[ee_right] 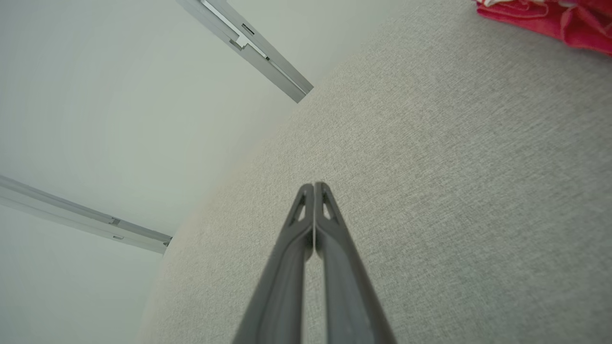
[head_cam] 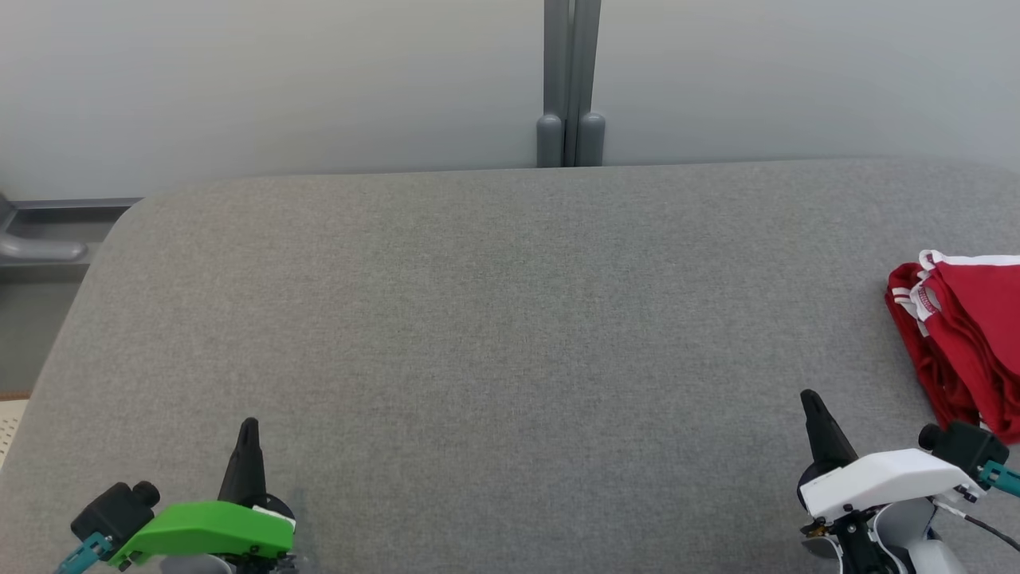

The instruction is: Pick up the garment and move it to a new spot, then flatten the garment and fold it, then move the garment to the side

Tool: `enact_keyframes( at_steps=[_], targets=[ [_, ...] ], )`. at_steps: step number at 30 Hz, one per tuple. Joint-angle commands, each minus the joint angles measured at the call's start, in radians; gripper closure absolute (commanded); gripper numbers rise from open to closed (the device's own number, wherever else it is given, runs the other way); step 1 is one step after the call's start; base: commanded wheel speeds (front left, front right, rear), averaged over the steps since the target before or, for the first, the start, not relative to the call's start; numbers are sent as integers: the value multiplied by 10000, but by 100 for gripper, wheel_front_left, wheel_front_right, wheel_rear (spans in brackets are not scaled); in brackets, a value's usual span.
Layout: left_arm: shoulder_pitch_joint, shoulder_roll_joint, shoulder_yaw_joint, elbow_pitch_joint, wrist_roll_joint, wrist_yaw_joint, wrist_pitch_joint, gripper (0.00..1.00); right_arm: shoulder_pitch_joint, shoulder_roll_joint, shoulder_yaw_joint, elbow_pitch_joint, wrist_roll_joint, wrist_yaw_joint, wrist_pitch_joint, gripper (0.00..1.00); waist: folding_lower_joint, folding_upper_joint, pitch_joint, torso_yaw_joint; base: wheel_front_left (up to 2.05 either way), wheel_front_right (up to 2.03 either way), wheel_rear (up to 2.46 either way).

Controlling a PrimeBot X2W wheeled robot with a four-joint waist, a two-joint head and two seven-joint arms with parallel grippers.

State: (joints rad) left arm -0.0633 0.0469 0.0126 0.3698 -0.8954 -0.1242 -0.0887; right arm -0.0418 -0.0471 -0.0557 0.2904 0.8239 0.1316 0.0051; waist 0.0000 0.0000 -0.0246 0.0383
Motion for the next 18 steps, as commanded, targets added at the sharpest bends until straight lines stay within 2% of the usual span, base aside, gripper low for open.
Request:
enact_keyframes(
  at_steps=[1,18],
  targets=[
    [-316,33,90,-173,-342,-40,83,100,-249,-46,-54,-164,361,-6,50,100,0,0,5,-7,0,0,0],
    [-386,38,356,-474,-2198,-55,612,100,-394,-47,-200,-259,2401,-7,340,100,0,0,61,-84,0,0,0]
  ],
)
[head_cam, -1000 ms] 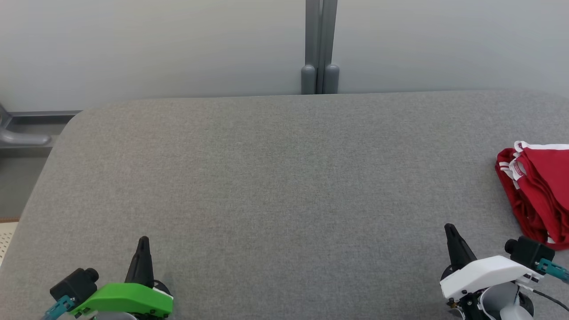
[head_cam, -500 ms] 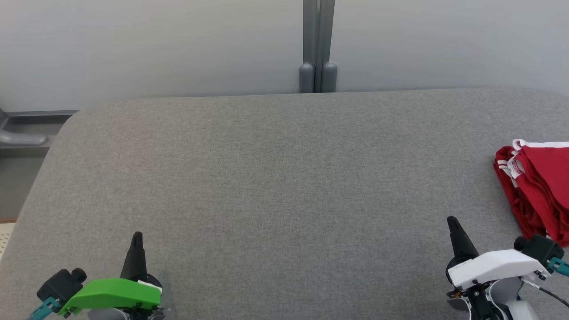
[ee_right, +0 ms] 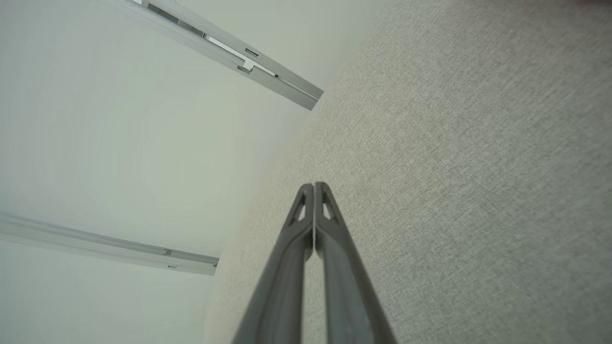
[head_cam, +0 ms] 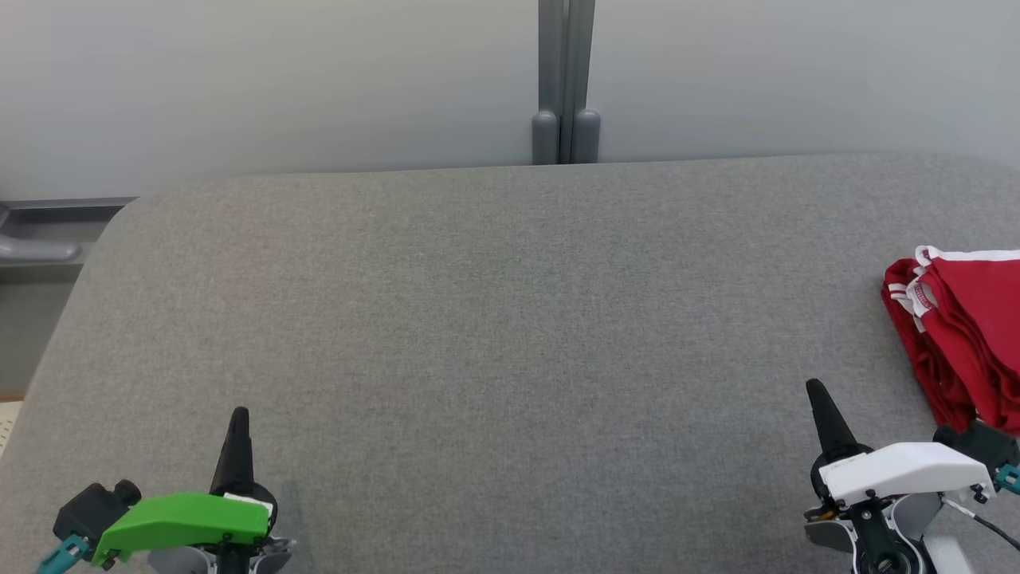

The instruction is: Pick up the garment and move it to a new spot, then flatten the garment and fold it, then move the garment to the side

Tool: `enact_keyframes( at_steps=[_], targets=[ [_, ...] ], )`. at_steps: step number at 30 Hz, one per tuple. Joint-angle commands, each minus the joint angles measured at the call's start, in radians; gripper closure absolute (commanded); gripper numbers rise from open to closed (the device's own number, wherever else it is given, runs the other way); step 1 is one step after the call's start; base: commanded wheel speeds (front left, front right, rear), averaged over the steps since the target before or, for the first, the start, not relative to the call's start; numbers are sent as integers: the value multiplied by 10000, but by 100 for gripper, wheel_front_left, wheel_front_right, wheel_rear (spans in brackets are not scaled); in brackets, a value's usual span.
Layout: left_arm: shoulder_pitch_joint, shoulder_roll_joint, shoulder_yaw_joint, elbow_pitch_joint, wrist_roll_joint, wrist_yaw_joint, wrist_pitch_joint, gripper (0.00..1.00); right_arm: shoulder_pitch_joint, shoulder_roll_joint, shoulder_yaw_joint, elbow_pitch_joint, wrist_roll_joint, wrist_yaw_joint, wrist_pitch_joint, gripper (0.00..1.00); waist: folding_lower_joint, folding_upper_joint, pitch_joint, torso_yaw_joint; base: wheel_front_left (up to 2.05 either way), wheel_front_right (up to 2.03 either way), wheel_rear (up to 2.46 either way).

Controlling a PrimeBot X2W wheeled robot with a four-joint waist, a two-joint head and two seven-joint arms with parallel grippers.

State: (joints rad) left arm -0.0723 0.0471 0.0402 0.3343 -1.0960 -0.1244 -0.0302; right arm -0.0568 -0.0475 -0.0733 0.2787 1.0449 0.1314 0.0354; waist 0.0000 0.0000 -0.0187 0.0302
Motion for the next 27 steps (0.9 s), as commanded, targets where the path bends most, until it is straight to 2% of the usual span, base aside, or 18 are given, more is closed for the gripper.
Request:
enact_keyframes(
  at_steps=[1,27],
  targets=[
    [-300,37,92,-134,-274,-54,52,100,-250,-43,-31,-146,287,-6,55,100,0,0,5,-6,0,0,0],
    [-378,45,412,-509,-2568,-79,724,100,-408,-45,-222,-251,2814,-5,413,100,0,0,89,-124,0,0,0]
  ],
)
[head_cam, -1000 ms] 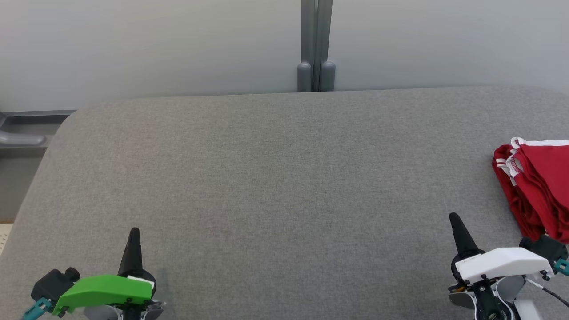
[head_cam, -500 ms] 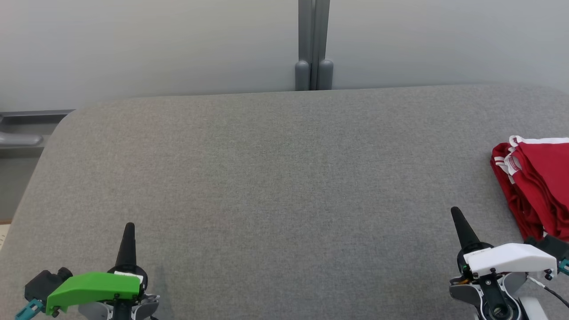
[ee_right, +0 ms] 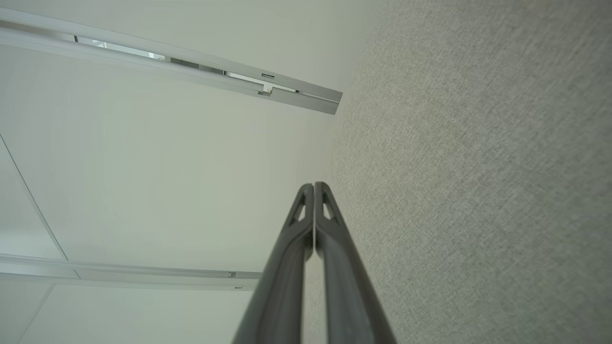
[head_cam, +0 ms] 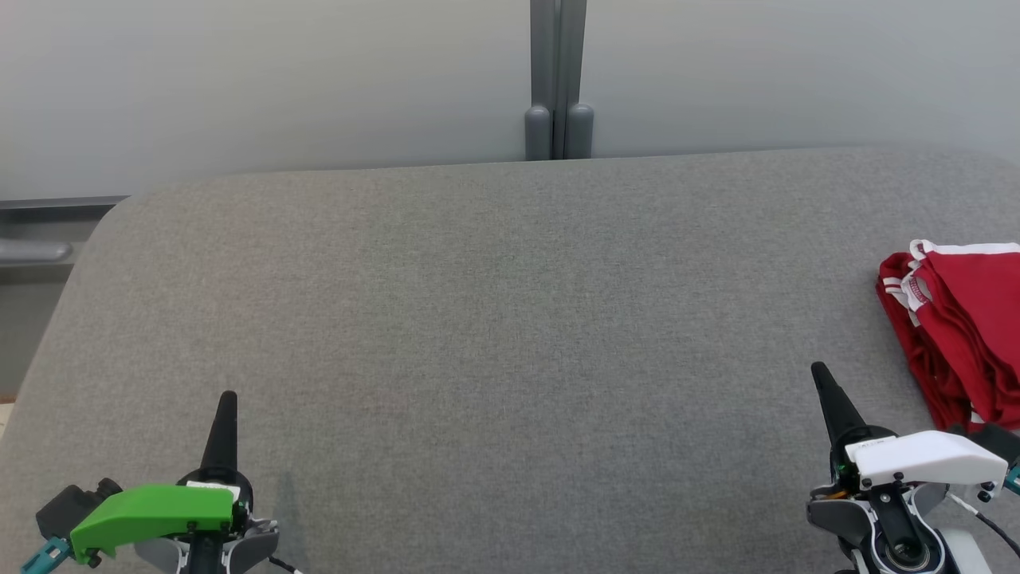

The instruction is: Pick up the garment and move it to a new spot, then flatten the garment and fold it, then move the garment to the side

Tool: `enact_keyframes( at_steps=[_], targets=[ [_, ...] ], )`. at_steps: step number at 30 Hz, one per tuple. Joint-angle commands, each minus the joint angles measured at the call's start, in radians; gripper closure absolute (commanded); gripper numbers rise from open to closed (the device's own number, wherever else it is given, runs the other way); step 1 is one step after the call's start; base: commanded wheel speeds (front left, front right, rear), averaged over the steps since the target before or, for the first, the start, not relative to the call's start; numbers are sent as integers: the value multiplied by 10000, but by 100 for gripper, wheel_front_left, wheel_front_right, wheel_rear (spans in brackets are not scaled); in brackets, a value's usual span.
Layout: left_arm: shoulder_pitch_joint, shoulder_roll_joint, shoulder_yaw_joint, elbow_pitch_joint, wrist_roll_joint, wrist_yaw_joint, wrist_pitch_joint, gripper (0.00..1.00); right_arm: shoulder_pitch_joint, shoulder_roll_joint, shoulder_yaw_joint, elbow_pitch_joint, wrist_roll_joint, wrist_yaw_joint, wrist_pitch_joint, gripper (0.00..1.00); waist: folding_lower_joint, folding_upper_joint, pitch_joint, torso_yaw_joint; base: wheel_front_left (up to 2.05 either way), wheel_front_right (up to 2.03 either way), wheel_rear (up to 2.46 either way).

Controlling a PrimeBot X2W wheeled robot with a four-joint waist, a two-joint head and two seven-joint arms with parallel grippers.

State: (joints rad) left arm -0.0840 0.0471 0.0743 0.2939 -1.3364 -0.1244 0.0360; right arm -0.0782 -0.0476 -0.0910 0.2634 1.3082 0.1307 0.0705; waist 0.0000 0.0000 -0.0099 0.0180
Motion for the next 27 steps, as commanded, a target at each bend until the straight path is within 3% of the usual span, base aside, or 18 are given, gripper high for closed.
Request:
enact_keyframes(
  at_steps=[1,27],
  targets=[
    [-265,45,78,-116,-242,-79,68,100,-200,-43,-51,-101,260,3,73,100,0,0,5,-6,0,0,0],
    [-315,52,336,-401,-2078,-85,600,100,-322,-42,-190,-187,2270,3,346,100,0,0,90,-124,0,0,0]
  ],
)
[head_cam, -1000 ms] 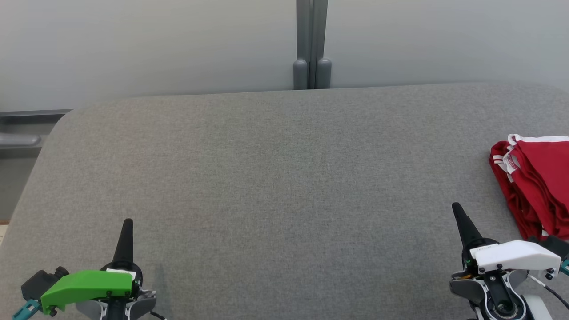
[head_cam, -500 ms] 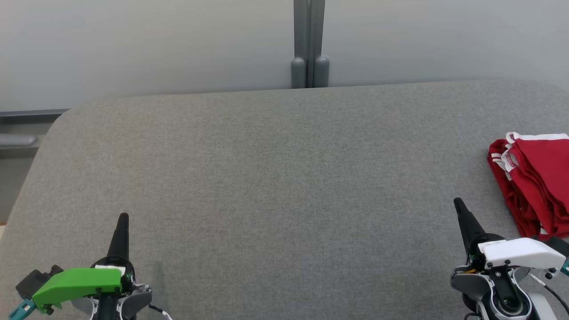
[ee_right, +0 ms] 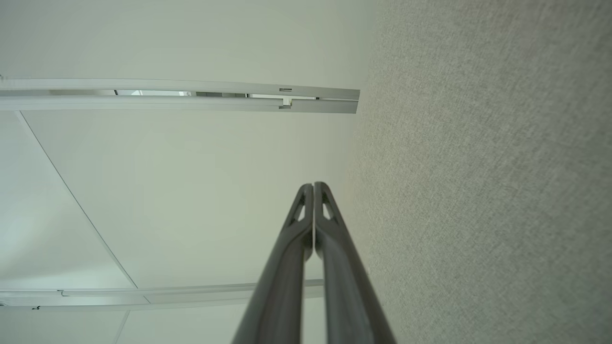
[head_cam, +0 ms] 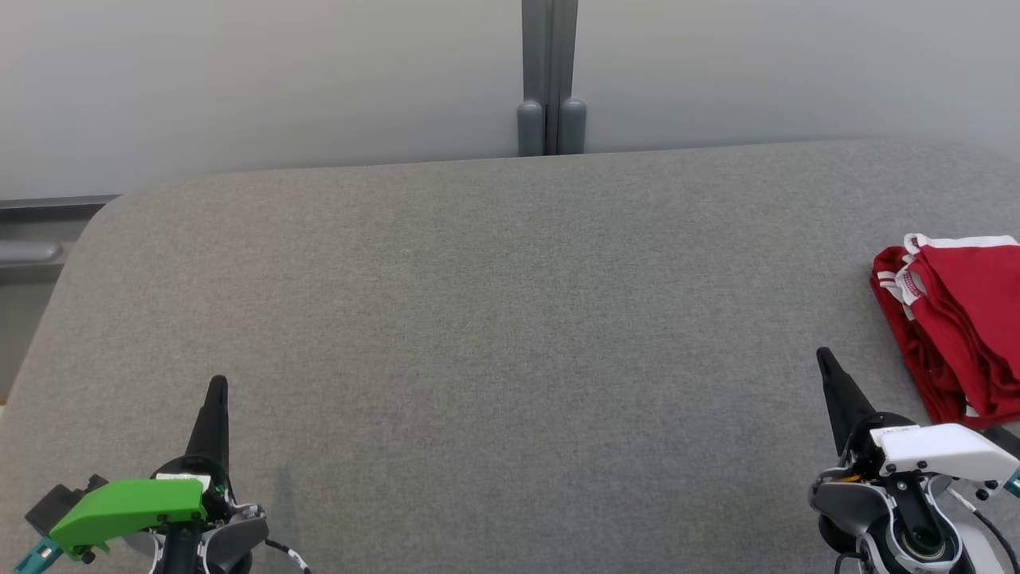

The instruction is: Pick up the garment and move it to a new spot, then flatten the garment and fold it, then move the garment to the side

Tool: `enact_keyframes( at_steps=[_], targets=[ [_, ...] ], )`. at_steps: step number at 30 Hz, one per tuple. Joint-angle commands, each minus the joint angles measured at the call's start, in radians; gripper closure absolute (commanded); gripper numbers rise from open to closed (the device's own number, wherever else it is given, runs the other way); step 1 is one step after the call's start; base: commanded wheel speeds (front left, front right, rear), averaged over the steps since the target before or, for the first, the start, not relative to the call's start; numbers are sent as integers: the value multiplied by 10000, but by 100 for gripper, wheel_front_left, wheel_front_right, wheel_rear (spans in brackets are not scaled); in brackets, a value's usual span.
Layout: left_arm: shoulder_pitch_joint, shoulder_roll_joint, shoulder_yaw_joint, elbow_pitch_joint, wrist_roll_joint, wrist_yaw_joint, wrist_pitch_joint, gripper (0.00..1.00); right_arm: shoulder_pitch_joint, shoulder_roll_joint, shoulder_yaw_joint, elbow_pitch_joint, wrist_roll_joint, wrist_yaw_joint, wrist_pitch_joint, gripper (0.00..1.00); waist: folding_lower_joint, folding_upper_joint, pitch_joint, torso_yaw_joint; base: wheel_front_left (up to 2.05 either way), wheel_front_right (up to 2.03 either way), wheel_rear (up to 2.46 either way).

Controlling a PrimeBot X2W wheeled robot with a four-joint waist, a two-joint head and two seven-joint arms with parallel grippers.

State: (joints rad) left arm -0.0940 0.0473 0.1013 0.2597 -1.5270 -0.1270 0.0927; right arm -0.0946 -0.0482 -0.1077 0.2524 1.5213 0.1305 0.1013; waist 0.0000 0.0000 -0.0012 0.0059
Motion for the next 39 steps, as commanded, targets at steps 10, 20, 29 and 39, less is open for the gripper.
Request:
enact_keyframes(
  at_steps=[10,20,29,39],
  targets=[
    [-225,54,143,-155,-785,-62,212,100,-174,-35,-71,-100,815,4,138,100,0,0,34,-47,0,0,0],
    [-201,53,153,-163,-870,-63,251,100,-175,-35,-81,-104,943,4,152,100,0,0,42,-59,0,0,0],
    [-199,53,152,-160,-870,-63,250,100,-174,-35,-80,-104,944,4,152,100,0,0,42,-59,0,0,0],
    [-198,53,151,-161,-871,-63,249,100,-174,-35,-79,-103,945,4,151,100,0,0,42,-59,0,0,0]
  ],
)
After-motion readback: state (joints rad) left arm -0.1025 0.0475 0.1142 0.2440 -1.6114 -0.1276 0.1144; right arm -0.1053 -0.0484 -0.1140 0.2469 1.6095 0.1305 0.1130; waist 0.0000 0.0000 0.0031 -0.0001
